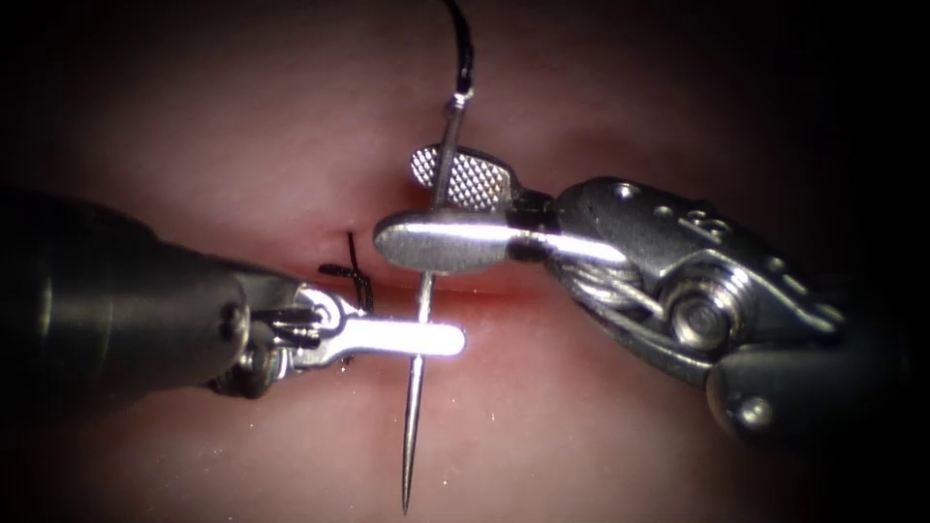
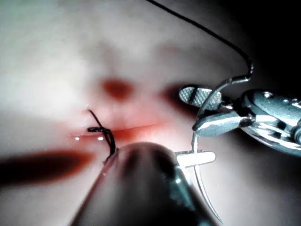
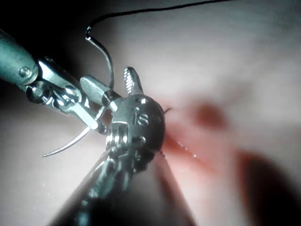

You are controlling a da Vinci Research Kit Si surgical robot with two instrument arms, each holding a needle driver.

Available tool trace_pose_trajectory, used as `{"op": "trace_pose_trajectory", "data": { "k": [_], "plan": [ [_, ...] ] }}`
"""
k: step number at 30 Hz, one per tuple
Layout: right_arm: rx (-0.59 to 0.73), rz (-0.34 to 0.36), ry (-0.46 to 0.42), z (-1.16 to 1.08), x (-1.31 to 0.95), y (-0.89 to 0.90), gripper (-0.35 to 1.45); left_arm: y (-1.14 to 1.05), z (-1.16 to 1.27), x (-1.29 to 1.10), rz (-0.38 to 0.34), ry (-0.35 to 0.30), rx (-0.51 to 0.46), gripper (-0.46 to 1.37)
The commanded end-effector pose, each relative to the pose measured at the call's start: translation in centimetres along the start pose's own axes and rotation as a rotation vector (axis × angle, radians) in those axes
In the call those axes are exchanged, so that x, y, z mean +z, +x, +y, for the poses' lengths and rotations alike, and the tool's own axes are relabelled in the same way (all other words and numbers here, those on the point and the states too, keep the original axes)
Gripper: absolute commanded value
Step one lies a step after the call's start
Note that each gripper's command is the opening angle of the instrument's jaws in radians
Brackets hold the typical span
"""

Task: Wound Closure
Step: Pass the needle from the left to the right gripper

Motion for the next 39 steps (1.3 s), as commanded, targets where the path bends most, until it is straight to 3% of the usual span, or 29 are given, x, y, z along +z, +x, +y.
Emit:
{"op": "trace_pose_trajectory", "data": {
  "k": [1, 5, 21, 24, 26, 28, 29, 39],
  "plan": [
    [0.004, 0.012, -0.004, 0.00, 0.00, 0.01, 0.83, 0.01, -0.01, 0.00, 0.000, -0.015, -0.010, -0.35],
    [-0.003, 0.042, -0.025, -0.01, 0.00, 0.06, 0.77, 0.01, -0.01, 0.00, -0.001, -0.015, -0.039, -0.35],
    [-0.004, 0.044, -0.029, 0.00, 0.01, 0.06, 0.49, -0.02, -0.01, 0.02, -0.033, -0.026, -0.035, -0.35],
    [-0.009, 0.045, -0.030, -0.01, 0.02, 0.06, 0.37, -0.02, -0.01, 0.02, -0.035, -0.027, -0.035, -0.35],
    [-0.009, 0.045, -0.031, -0.01, 0.02, 0.06, 0.21, -0.02, -0.01, 0.02, -0.036, -0.027, -0.035, -0.35],
    [-0.009, 0.048, -0.029, -0.01, 0.02, 0.06, -0.22, -0.02, -0.01, 0.02, -0.036, -0.028, -0.029, -0.35],
    [-0.009, 0.045, -0.031, -0.01, 0.02, 0.06, -0.35, -0.02, -0.01, 0.02, -0.036, -0.028, -0.029, -0.35],
    [-0.011, 0.009, -0.070, -0.01, 0.03, 0.06, -0.35, -0.02, -0.01, 0.02, -0.040, -0.030, -0.018, -0.35]
  ]
}}
